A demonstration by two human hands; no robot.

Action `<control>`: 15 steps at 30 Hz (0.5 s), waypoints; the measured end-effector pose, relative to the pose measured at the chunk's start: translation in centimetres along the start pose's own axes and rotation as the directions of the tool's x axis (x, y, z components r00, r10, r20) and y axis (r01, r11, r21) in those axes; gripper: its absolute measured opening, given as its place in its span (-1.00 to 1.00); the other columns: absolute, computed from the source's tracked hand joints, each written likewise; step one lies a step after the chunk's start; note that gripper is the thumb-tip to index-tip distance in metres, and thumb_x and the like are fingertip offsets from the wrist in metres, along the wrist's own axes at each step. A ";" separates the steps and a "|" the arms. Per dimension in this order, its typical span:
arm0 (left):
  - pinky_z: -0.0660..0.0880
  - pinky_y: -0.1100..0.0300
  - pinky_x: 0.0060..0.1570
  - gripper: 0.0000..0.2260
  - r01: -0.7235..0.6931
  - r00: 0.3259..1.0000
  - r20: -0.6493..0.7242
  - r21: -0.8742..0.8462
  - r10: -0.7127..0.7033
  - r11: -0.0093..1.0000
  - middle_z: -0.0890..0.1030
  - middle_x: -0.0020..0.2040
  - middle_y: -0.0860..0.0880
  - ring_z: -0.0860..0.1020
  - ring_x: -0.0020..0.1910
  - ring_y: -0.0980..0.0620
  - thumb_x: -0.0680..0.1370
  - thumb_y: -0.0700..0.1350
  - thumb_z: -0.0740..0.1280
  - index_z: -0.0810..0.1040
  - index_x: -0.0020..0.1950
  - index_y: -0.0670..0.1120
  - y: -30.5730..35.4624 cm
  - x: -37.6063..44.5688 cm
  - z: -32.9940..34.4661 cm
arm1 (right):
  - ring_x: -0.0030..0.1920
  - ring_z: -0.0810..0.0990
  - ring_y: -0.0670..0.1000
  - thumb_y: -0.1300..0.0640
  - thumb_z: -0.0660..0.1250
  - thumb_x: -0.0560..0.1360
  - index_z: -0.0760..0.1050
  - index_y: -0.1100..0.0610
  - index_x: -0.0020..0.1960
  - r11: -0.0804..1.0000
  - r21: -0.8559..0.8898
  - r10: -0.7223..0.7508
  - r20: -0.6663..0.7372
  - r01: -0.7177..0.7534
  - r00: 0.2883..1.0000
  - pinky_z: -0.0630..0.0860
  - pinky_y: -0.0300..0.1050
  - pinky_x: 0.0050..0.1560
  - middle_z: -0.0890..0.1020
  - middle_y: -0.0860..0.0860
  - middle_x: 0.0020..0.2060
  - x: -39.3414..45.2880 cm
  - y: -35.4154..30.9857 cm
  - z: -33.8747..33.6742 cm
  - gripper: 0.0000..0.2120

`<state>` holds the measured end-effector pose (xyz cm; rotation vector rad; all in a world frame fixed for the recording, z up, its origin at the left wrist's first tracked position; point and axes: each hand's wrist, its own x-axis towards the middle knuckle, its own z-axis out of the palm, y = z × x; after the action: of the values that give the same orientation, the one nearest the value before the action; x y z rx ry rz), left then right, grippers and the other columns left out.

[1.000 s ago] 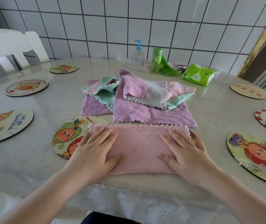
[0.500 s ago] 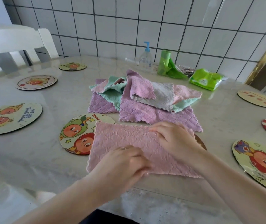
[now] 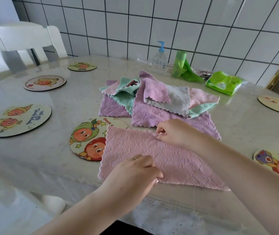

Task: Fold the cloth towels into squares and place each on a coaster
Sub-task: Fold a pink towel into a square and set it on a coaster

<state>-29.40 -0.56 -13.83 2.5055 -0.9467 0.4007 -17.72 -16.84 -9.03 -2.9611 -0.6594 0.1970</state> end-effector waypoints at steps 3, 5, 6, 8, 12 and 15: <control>0.51 0.22 -0.44 -0.83 0.004 1.000 0.011 0.019 -0.004 1.000 0.52 -0.26 0.13 0.52 -0.29 0.11 0.36 -0.18 0.42 0.61 -0.13 0.07 0.0 0.1 0.0 | -0.19 0.53 0.05 0.12 0.22 0.48 0.55 0.13 0.04 0.999 0.032 -0.005 0.024 0.004 1.000 0.34 -0.13 -0.30 0.62 0.05 -0.16 0.0 0.0 -0.1 -0.80; 0.51 0.20 -0.41 -0.85 0.001 1.000 0.001 0.031 -0.001 1.000 0.52 -0.24 0.14 0.51 -0.27 0.12 0.40 -0.18 0.40 0.59 -0.13 0.08 0.1 0.0 -0.3 | -0.31 0.44 0.00 0.13 0.22 0.47 0.52 0.14 -0.02 0.995 0.099 -0.015 0.035 0.012 0.999 0.26 -0.13 -0.36 0.55 0.03 -0.26 -0.2 0.1 -0.1 -0.84; 0.51 0.18 -0.39 -0.87 -0.001 1.000 -0.012 0.027 0.002 1.000 0.52 -0.22 0.14 0.51 -0.26 0.12 0.43 -0.15 0.34 0.58 -0.14 0.09 0.1 -0.1 -0.5 | -0.34 0.39 -0.03 0.13 0.23 0.47 0.50 0.15 -0.05 0.986 0.169 -0.023 0.033 0.017 0.999 0.25 -0.14 -0.36 0.51 0.01 -0.29 -0.3 0.2 -0.1 -0.87; 0.51 0.17 -0.32 -0.88 0.013 0.999 -0.049 0.014 -0.012 1.000 0.51 -0.20 0.15 0.50 -0.23 0.12 0.46 -0.09 0.26 0.57 -0.14 0.09 0.1 -0.3 -1.4 | -0.34 0.37 -0.05 0.14 0.26 0.48 0.45 0.15 -0.13 0.939 0.342 -0.045 0.002 0.042 0.999 0.28 -0.14 -0.28 0.47 -0.02 -0.31 -0.5 0.6 -0.4 -0.93; 0.40 0.34 -0.24 -0.88 0.065 0.984 -0.162 -0.046 -0.071 0.997 0.49 -0.19 0.17 0.46 -0.23 0.20 0.48 -0.06 0.27 0.60 -0.09 0.08 0.2 -0.9 -4.1 | -0.26 0.47 -0.05 0.13 0.31 0.51 0.47 0.03 -0.11 0.781 0.622 -0.025 -0.069 0.063 0.997 0.34 -0.13 -0.19 0.58 -0.04 -0.27 -1.0 1.3 -1.6 -0.97; 0.38 0.35 -0.34 -0.87 0.124 0.958 -0.243 -0.129 -0.152 0.984 0.50 -0.27 0.19 0.46 -0.31 0.21 0.48 -0.06 0.23 0.57 -0.09 0.07 0.0 -1.7 -6.4 | -0.16 0.57 -0.03 0.16 0.35 0.49 0.49 0.00 0.01 0.666 0.739 -0.039 -0.094 0.096 0.995 0.40 -0.08 -0.07 0.65 0.00 -0.22 -1.3 1.3 -2.7 -0.88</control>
<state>-31.36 3.50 -9.03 2.3323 -0.6715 0.5876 -17.96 -18.77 -6.42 -2.1266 -0.5081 0.2750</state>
